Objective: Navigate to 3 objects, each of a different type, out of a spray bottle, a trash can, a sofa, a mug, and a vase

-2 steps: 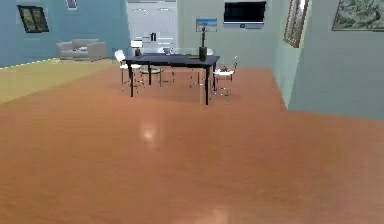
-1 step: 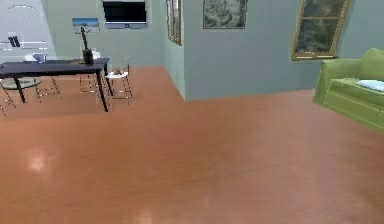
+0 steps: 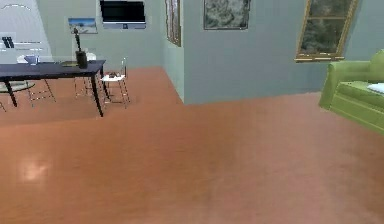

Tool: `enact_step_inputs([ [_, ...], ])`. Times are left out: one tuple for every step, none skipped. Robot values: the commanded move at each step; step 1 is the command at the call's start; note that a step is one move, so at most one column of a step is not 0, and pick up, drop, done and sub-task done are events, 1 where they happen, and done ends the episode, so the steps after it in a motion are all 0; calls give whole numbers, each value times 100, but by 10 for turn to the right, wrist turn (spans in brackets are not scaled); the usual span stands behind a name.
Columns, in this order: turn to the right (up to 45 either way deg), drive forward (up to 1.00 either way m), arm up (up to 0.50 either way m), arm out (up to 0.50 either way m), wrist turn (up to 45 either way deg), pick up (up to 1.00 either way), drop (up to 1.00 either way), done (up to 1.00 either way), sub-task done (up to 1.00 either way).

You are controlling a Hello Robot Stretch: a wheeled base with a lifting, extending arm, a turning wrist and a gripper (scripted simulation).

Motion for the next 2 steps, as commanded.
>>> enact_step_inputs([
  [240, 0, 0, 0, 0, 0, 0, 0, 0],
  [0, 15, 0, 0, 0, 0, 0, 0, 0],
])
